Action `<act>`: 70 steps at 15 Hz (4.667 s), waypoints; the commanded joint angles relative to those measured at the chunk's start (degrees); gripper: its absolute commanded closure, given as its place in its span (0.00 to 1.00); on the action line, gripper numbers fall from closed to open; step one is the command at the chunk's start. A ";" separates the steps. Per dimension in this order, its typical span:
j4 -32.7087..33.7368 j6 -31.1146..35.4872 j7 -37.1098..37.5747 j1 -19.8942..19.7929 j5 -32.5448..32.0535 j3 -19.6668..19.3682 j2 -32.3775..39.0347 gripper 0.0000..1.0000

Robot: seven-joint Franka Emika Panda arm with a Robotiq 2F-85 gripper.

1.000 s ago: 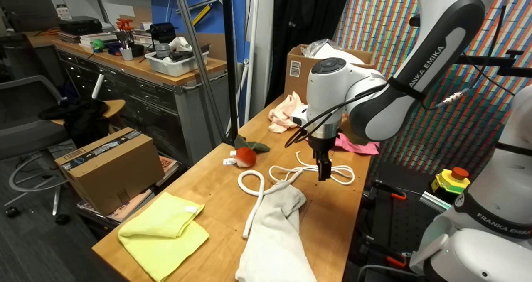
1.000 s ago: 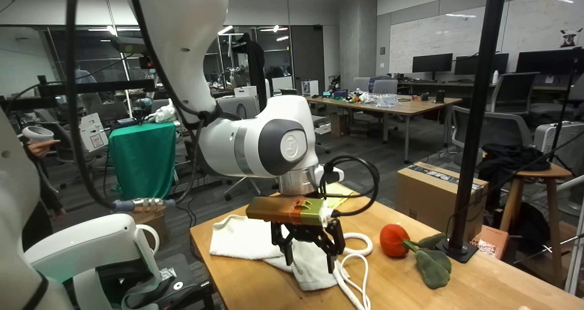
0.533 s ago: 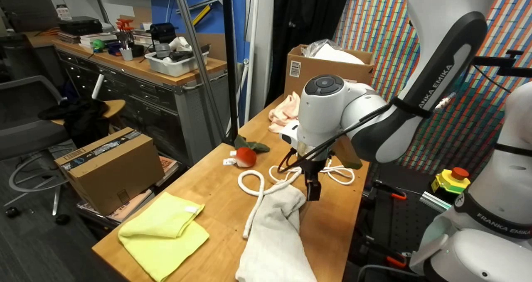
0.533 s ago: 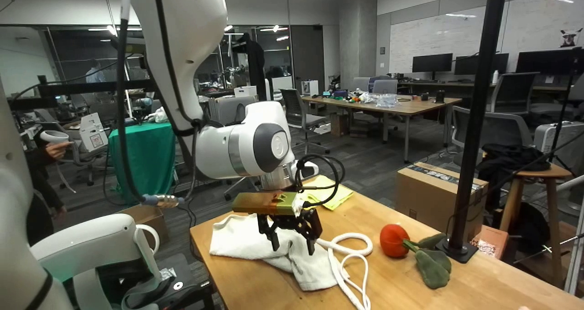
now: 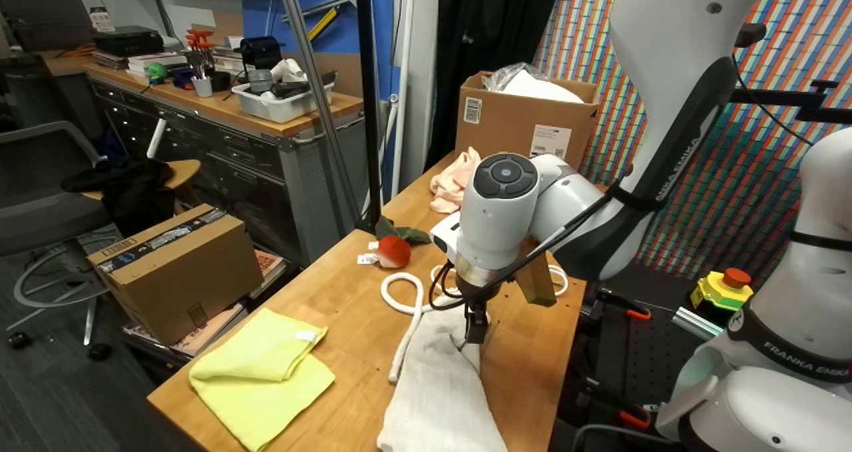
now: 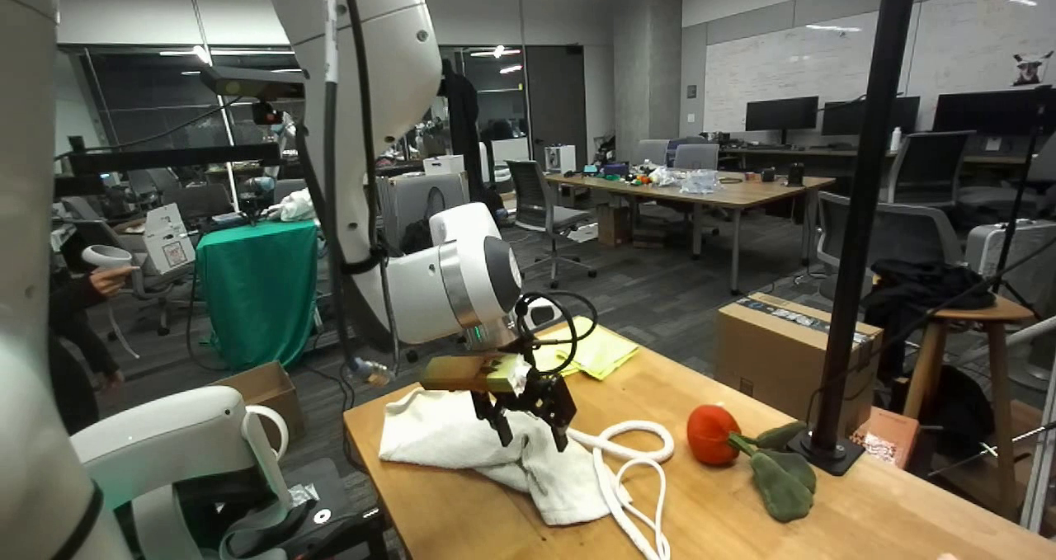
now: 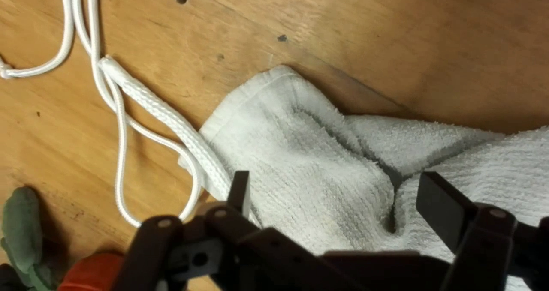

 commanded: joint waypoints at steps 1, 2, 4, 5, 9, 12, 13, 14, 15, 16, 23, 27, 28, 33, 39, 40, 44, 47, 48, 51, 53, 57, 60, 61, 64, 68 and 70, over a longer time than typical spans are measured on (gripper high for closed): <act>3.23 1.18 7.25 2.42 -4.63 -2.11 3.95 0.00; 3.78 1.40 8.70 2.79 -5.49 -2.42 5.08 0.00; 4.59 1.52 11.25 3.69 -6.89 -2.99 6.69 0.00; 5.06 1.59 12.46 4.07 -7.71 -3.31 7.63 0.00; 6.62 1.72 16.11 5.23 -9.42 -4.22 10.78 0.00; 6.88 1.78 16.12 5.07 -8.62 -3.94 12.11 0.00; 6.77 1.65 15.86 4.90 -8.32 -3.79 12.23 0.00; 6.44 1.76 15.19 4.55 -8.01 -3.51 12.23 0.00; 5.58 1.62 13.92 3.90 -7.01 -2.80 11.84 0.00; 4.68 1.48 12.47 3.25 -5.97 -1.88 11.37 0.00; -3.54 4.71 6.33 1.12 -5.46 4.12 7.26 0.00; -6.93 5.67 3.90 0.34 -4.85 8.04 6.32 0.00; -7.23 5.68 3.52 0.25 -4.85 8.89 6.59 0.00; -8.76 5.61 2.56 -0.38 -4.75 12.17 5.86 0.00; -6.10 3.84 5.99 1.53 -8.54 9.39 2.26 0.00; -5.55 3.02 5.85 1.43 -8.53 9.15 1.44 0.00; -3.41 -0.84 5.66 1.27 -8.98 7.48 -1.47 0.00; -1.98 -2.85 5.16 0.95 -8.64 6.66 -1.65 0.00; -1.68 -3.40 5.08 0.86 -8.40 6.40 -1.71 0.00; -1.08 -4.58 4.17 0.46 -7.25 6.03 -1.89 0.00; -1.47 -5.68 0.02 -0.82 -2.92 7.11 -2.04 0.00; -1.73 -13.23 -19.23 -6.95 18.10 14.69 -0.75 0.00; -0.13 -20.16 -29.97 -5.80 29.96 14.58 -2.08 0.00; 0.10 -20.75 -30.68 -5.21 30.22 13.66 -2.57 0.00; 1.55 -21.72 -29.89 -3.84 27.61 11.54 -3.06 0.00; 3.19 -19.04 -26.63 -2.64 21.68 8.11 -2.16 0.00; 4.49 -17.72 -25.74 -2.68 19.51 6.74 -1.04 0.00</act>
